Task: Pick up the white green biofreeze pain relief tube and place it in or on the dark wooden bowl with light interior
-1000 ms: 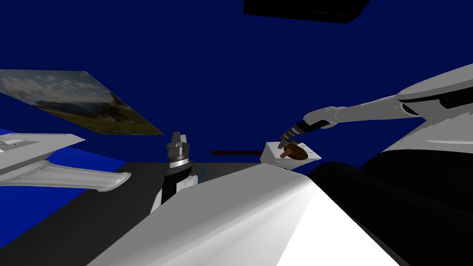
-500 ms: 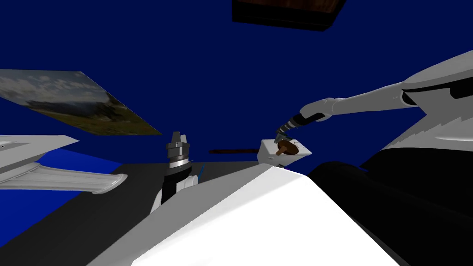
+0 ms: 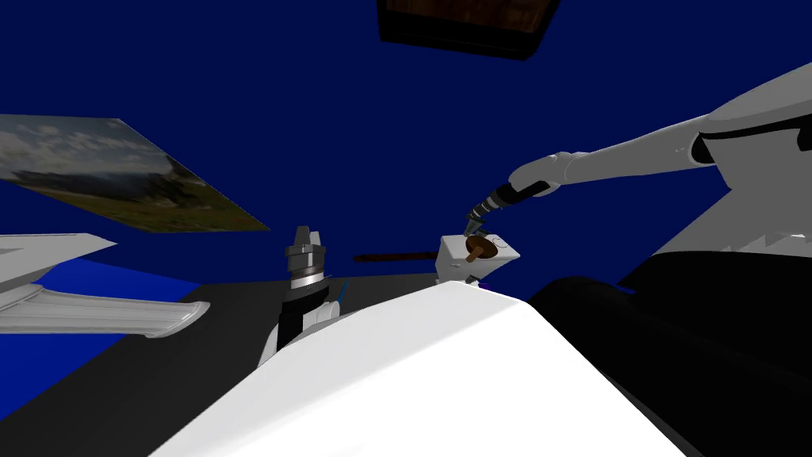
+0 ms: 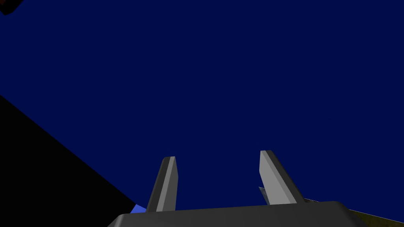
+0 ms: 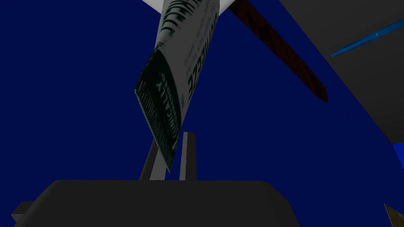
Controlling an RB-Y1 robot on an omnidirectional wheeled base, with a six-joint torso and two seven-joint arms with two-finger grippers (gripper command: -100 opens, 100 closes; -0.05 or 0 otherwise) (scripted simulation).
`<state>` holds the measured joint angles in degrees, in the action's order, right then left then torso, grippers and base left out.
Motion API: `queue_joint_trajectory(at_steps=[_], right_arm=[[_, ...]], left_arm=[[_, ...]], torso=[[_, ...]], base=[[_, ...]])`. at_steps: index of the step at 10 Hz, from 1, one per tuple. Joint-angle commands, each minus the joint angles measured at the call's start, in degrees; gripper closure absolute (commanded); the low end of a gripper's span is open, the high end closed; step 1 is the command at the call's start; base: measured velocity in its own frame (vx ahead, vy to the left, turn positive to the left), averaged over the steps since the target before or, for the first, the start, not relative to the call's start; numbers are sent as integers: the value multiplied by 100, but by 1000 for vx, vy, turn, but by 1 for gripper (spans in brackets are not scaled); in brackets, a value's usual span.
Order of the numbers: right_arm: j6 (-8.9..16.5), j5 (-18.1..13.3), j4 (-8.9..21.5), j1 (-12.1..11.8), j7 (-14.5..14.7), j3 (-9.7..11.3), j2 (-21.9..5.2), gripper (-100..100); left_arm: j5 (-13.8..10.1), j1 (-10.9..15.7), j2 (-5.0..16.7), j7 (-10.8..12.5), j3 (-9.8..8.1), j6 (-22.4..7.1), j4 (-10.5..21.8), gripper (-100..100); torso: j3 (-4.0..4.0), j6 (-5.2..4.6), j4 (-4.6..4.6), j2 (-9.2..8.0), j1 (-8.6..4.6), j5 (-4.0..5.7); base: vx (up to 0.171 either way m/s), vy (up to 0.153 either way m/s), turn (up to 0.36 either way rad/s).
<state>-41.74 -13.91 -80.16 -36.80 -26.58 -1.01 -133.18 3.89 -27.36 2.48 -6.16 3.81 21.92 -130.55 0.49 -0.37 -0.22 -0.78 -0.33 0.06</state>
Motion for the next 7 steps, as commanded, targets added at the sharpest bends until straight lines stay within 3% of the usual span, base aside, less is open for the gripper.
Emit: queue_joint_trajectory(at_steps=[1, 3, 6, 7], right_arm=[[-81, 90, 134, -87, -49, -194, -127, 100], [-89, 150, 146, -38, -108, -304, -245, 100], [-162, 359, 177, 151, -297, -630, -645, 100], [-162, 359, 177, 151, -297, -630, -645, 100]], left_arm=[[0, 0, 0, 0, 0, 0, 0, 0], [0, 0, 0, 0, 0, 0, 0, 0], [0, 0, 0, 0, 0, 0, 0, 0], [0, 0, 0, 0, 0, 0, 0, 0]], torso=[[0, 0, 0, 0, 0, 0], [-7, 1, 2, 13, 8, -3], [-8, 1, 3, 14, 2, -1], [-2, -2, -1, 5, -14, 0]], base=[[-59, -45, -18], [-48, -40, -29], [-75, -75, -68], [-71, -87, -25]])
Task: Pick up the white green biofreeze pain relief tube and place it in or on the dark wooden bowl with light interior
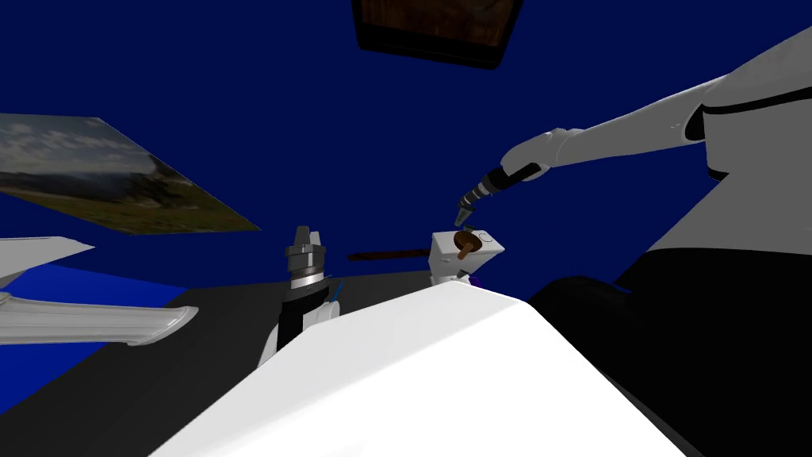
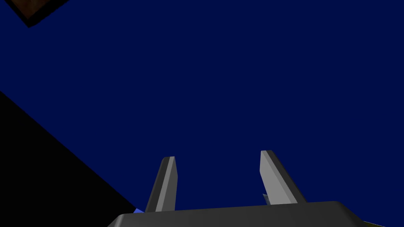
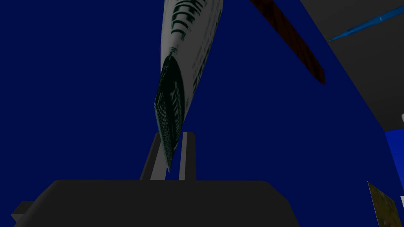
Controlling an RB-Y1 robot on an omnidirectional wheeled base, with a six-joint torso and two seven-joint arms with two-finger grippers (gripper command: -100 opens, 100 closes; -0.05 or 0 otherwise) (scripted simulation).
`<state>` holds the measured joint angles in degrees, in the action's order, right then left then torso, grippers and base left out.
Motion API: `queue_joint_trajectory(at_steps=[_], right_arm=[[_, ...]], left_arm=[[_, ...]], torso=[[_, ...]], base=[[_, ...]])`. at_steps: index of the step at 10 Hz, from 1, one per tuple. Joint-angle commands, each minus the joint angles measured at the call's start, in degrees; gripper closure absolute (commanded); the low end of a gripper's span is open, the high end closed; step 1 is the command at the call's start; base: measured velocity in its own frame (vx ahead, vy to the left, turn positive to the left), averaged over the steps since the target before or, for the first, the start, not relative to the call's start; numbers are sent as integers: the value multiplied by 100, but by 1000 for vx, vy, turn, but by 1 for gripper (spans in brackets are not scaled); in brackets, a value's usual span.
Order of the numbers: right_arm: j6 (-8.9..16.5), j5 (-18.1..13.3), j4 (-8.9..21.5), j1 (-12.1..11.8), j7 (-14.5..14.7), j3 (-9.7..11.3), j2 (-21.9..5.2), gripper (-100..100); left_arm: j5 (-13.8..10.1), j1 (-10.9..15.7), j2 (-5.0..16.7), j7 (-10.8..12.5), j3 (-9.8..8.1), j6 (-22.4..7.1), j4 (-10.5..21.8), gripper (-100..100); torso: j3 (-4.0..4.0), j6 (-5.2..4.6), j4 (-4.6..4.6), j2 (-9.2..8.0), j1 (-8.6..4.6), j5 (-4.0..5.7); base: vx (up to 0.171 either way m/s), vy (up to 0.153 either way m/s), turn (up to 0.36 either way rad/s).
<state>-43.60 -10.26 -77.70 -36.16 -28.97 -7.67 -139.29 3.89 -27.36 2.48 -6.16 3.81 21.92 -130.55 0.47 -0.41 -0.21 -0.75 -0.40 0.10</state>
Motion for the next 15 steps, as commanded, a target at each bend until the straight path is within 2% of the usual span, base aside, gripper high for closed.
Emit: queue_joint_trajectory(at_steps=[1, 2, 3, 6, 7, 12, 13, 15], right_arm=[[-39, 75, -60, 177, -123, -54, -186, 100], [-78, 110, -58, 220, -149, -81, -251, 100], [-231, 185, -53, 341, -201, -92, -409, 100], [-525, 213, -47, 475, -227, 42, -557, 100], [-706, 198, -44, 530, -228, 158, -618, 100], [-1199, 105, -37, 621, -216, 508, -760, 100], [-1379, 59, -37, 641, -207, 643, -807, 100], [-1529, 16, -40, 652, -198, 761, -844, 100]], left_arm=[[0, 0, 0, 0, 0, 0, 0, 0], [0, 0, 0, 0, 0, 0, 0, 0], [0, 0, 0, 0, 0, 0, 0, 0], [0, -1, 0, 0, 0, 0, 0, 0], [0, -1, 0, 0, 0, 0, 0, 0], [0, -1, 0, 0, 1, 0, 0, 0], [0, -1, 0, 0, 1, 0, 0, 0], [0, -1, -1, 0, 1, 0, 0, 0]], torso=[[0, 0, 0, 0, 0, 0], [1, 0, -2, -1, 11, -5], [-2, 1, -1, 4, 11, -6], [-15, -1, 7, 26, 2, 0], [-20, 1, 9, 33, 8, -1], [-27, 3, 13, 43, 18, -3], [-27, 4, 13, 43, 19, -3], [-30, 5, 14, 47, 18, -2]], base=[[-61, -60, -72], [-53, -63, -69], [-40, -93, -89], [10, -70, -56], [36, -42, -52], [37, -25, -34], [45, -27, -42], [41, -14, -29]])
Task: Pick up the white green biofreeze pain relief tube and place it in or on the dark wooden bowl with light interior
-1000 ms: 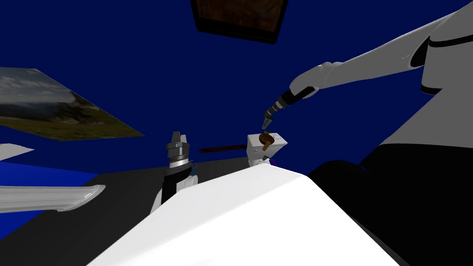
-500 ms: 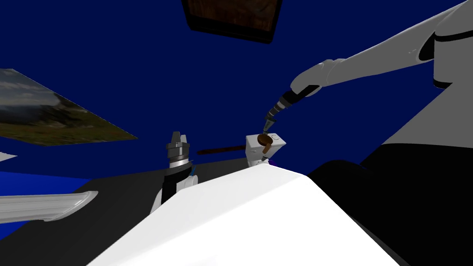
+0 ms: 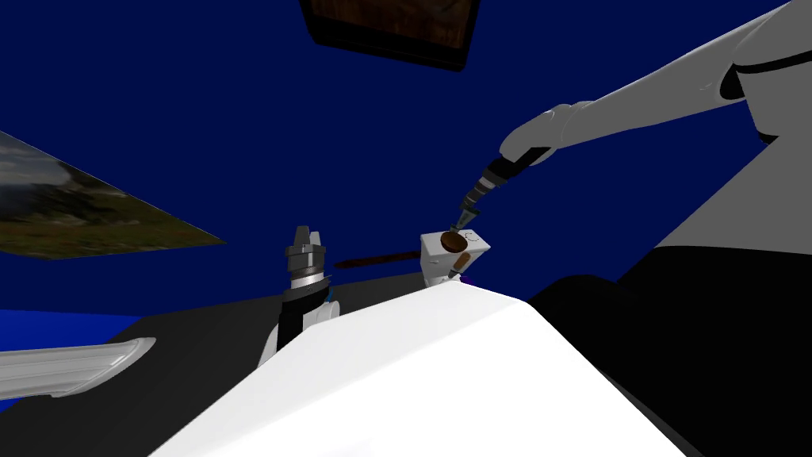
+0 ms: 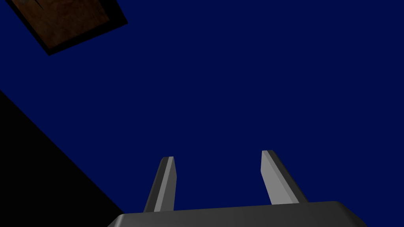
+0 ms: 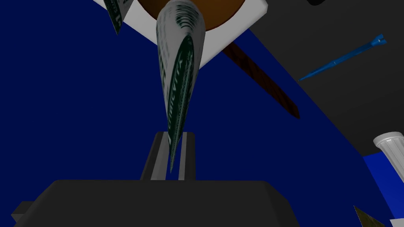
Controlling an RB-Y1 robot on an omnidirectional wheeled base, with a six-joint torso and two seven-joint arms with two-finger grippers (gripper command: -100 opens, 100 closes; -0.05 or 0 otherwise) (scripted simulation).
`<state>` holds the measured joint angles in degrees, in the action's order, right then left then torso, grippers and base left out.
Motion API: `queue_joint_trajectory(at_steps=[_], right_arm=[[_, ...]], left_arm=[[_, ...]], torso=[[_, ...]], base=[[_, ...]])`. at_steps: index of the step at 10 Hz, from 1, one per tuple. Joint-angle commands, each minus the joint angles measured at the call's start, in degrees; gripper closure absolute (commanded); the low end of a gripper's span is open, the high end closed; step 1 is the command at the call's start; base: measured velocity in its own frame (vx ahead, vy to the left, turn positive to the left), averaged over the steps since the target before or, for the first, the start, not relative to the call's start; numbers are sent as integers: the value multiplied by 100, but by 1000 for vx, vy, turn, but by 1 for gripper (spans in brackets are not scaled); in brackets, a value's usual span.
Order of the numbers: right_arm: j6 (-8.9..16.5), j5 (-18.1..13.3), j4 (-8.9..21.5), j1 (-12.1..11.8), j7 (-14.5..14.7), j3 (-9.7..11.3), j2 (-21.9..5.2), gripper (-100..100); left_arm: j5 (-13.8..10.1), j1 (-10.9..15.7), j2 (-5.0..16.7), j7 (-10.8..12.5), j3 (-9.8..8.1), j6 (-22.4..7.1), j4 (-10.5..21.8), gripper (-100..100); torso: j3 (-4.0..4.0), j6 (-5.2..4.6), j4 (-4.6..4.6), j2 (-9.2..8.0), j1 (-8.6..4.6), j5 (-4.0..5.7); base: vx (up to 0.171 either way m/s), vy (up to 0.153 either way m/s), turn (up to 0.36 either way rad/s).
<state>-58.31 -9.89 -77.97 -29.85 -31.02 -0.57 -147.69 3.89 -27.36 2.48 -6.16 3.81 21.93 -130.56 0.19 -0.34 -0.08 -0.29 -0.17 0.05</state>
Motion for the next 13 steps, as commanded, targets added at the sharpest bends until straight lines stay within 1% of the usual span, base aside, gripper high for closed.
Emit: queue_joint_trajectory(at_steps=[1, 2, 3, 7, 8, 9, 11, 13], right_arm=[[-163, -54, -18, 25, 18, 139, -25, 100], [-116, -22, 31, -9, 11, 62, -25, 100], [-143, -26, 35, -11, 14, 73, -26, -100], [-140, -25, 34, -12, 14, 72, -25, -100], [-140, -25, 34, -12, 14, 72, -25, 0], [-328, 48, 63, 135, -114, 37, -217, -100], [-454, 97, 82, 232, -200, 13, -344, -100], [-704, 194, 120, 427, -370, -34, -599, -100]], left_arm=[[0, 0, 0, 0, 0, 0, 0, 0], [0, 0, 0, 0, 0, 0, 0, 0], [0, 0, 0, 0, 0, 0, 0, 0], [0, 1, 0, 0, 0, 0, 0, 0], [0, 1, 0, 0, 0, 0, 0, 0], [0, 1, 0, 0, 0, 0, 0, 0], [0, 0, 0, 0, 0, 0, 0, 0], [0, 0, 0, 0, 0, 0, 0, 0]], torso=[[0, 0, 0, 0, 0, 0], [1, -1, 0, -1, 3, -1], [3, 4, -1, -5, 7, -2], [8, 4, -4, -13, 12, -4], [8, 4, -4, -13, 12, -4], [8, 4, -4, -13, 12, -4], [2, 3, -2, -3, -7, 0], [3, 3, -2, -3, -2, -1]], base=[[35, -6, -17], [16, -3, -10], [0, 0, 0], [0, 0, 0], [0, 0, 0], [25, -43, -68], [31, -57, -40], [29, -30, -60]])
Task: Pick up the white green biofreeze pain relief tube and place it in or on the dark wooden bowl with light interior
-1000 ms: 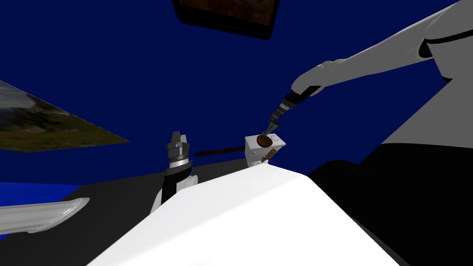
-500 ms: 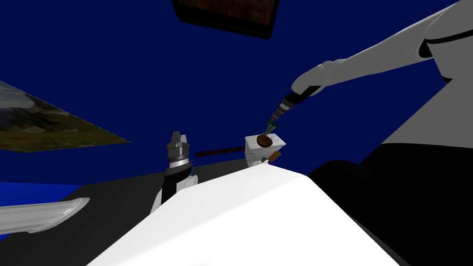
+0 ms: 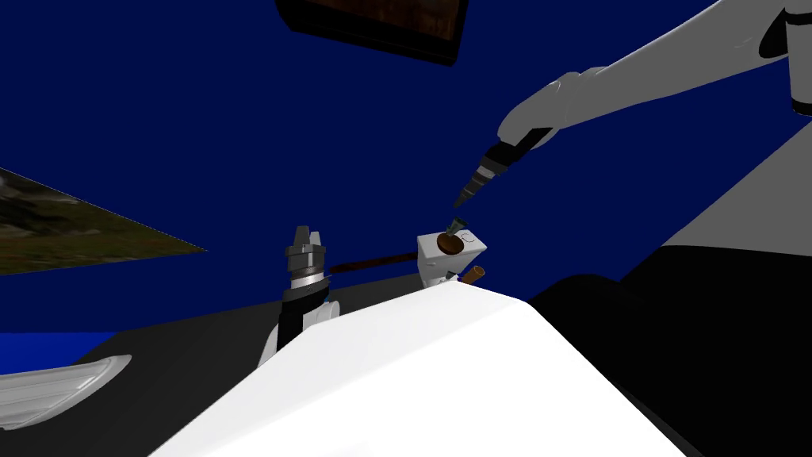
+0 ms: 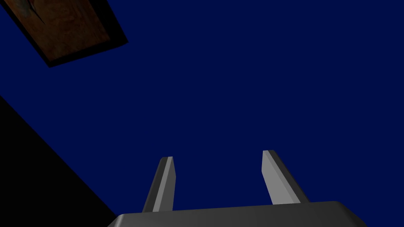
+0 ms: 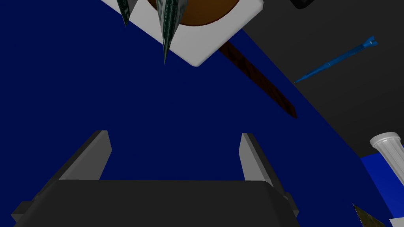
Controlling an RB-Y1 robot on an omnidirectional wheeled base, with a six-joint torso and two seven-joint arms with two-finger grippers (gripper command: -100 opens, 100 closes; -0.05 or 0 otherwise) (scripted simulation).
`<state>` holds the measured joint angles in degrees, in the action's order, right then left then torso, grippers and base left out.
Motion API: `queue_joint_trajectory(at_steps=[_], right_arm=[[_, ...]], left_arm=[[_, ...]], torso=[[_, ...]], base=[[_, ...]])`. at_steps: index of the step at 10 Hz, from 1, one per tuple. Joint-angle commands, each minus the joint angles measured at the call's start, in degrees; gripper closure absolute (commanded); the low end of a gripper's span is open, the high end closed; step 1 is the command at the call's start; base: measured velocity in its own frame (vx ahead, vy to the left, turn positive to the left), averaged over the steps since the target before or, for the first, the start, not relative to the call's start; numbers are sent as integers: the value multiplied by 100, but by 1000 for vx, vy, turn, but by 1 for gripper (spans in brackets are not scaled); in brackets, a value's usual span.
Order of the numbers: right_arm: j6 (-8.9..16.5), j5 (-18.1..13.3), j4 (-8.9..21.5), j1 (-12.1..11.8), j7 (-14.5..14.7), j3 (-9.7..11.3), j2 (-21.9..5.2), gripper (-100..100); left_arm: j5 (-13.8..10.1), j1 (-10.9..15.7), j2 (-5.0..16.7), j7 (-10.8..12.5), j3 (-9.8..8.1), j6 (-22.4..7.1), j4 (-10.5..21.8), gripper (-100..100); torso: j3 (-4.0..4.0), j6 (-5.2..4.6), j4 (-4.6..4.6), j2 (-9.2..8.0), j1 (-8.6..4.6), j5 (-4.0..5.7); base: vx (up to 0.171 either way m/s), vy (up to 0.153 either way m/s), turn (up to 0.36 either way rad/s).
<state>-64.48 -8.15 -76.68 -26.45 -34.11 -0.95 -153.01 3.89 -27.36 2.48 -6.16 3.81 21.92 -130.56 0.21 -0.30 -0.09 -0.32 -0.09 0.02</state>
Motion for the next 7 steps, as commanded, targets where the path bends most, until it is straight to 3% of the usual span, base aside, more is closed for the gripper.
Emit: queue_joint_trajectory(at_steps=[1, 2, 7], right_arm=[[0, 0, 0, 0, 0, 0, 0, -100], [-24, 7, 4, 6, -19, -6, -13, 0], [-21, 6, 4, 5, -18, -6, -12, 0]], left_arm=[[0, 0, 0, 0, 0, 0, 0, 0], [0, 1, 0, 0, 0, 0, 0, 0], [0, 1, 0, 0, 0, 0, 0, 0]], torso=[[0, 0, 0, 0, 0, 0], [2, 1, 0, -5, 4, 0], [6, 1, -2, -10, 5, -1]], base=[[10, 3, -18], [0, 0, 0], [0, 0, 0]])
